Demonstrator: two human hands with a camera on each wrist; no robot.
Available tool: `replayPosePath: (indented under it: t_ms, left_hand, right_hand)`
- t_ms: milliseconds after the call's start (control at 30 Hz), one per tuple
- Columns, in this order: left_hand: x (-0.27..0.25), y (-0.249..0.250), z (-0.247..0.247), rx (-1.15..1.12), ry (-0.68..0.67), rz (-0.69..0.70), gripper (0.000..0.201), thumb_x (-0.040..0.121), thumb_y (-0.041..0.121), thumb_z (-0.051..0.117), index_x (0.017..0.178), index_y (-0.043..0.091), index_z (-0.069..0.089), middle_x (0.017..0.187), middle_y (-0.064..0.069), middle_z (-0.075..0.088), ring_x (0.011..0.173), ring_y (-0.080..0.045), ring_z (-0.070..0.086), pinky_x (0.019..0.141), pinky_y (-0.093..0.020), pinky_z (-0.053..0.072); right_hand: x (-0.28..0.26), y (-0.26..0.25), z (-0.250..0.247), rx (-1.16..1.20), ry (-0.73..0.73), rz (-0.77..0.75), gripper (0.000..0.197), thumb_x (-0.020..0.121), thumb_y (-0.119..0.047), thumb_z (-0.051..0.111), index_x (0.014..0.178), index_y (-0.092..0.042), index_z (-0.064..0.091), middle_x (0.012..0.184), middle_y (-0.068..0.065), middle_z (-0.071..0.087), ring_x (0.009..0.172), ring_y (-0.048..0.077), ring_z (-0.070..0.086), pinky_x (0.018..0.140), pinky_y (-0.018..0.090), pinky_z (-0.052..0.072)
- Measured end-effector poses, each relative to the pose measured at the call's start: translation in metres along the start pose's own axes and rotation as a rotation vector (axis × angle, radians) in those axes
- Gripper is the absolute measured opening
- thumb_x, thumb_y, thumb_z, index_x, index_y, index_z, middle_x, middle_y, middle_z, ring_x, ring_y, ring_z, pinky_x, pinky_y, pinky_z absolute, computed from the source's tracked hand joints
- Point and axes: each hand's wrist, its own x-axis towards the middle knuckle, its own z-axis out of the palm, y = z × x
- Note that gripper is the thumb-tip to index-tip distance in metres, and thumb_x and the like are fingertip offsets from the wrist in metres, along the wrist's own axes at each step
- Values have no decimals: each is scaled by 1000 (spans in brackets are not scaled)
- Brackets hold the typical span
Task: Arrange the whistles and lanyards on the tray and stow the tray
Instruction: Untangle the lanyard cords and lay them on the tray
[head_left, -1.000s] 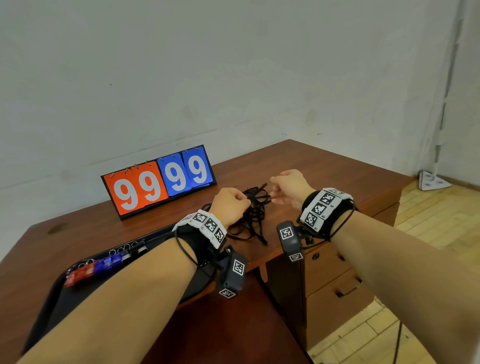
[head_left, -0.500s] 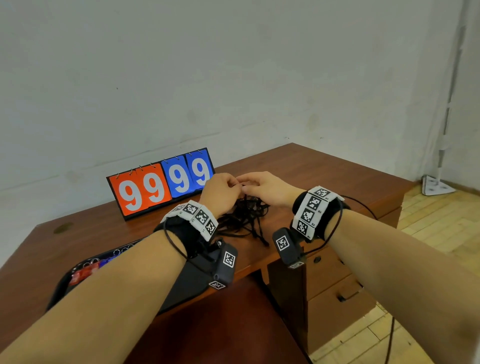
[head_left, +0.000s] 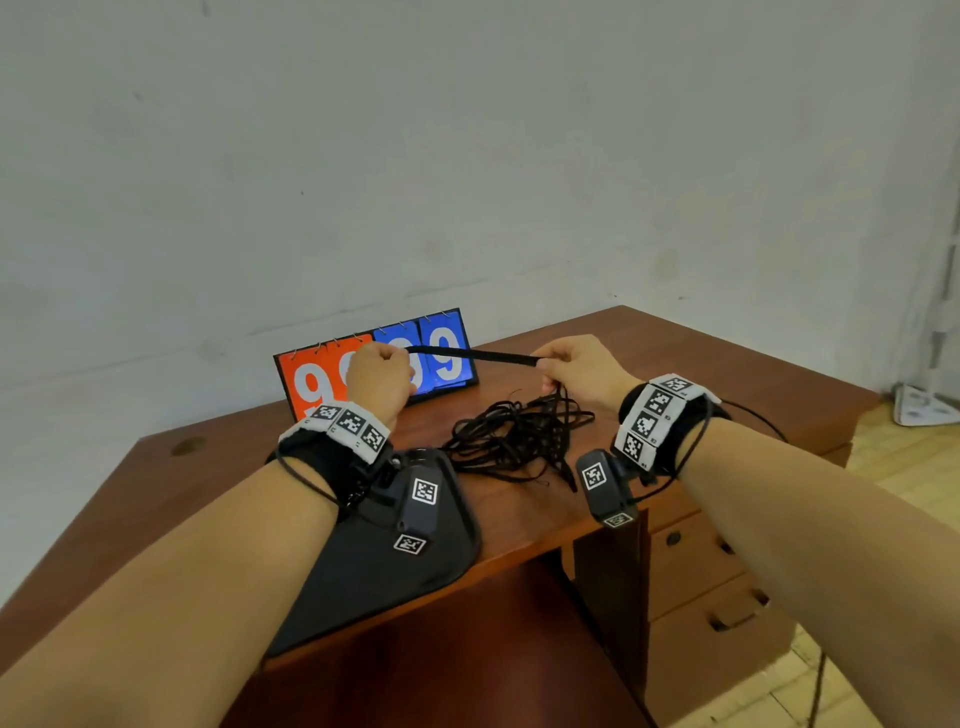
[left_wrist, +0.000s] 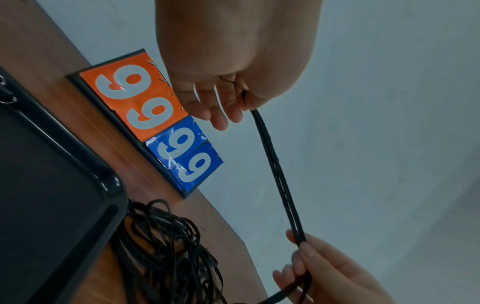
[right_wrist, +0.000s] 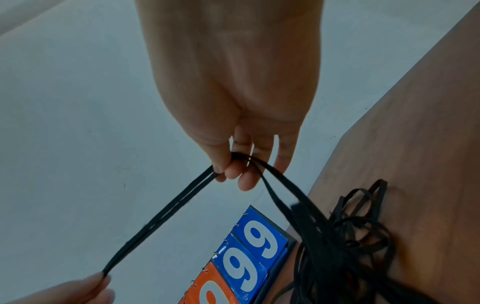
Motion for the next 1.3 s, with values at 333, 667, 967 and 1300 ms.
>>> replayPosePath:
  t_ms: [333, 667, 967, 1300]
  left_hand:
    - [14, -19, -33, -73, 150, -115, 21, 98, 12, 41, 105, 6, 60, 89, -9, 63, 62, -16, 59, 52, -27, 43]
    - [19, -37, -48, -89, 208, -199, 27, 101, 5, 39, 117, -2, 59, 105, -20, 67, 90, -35, 69, 49, -25, 40]
    - [47, -58, -62, -58, 174, -301, 32, 100, 15, 45, 122, -3, 59, 74, -1, 50, 82, -27, 57, 81, -43, 55]
    - [35, -54, -70, -3, 271, -204, 23, 94, 13, 44, 98, 5, 65, 80, -11, 66, 75, -31, 67, 68, -36, 51]
  right_hand:
    - [5, 17, -5, -76, 147, 56, 20, 97, -9, 53, 100, -14, 72, 67, 6, 67, 63, 19, 63, 70, 38, 57]
    - [6, 31, -10, -209, 185, 81, 24, 97, -8, 51, 105, -15, 73, 78, 1, 65, 68, 17, 60, 56, 19, 42]
    - [8, 51, -16, -202, 201, 174, 18, 97, -9, 53, 98, -13, 70, 68, -2, 62, 67, 20, 59, 68, 30, 47]
    - [-2, 63, -1, -388, 33, 380, 16, 94, -15, 59, 104, -10, 71, 96, 11, 72, 84, 22, 67, 74, 28, 50]
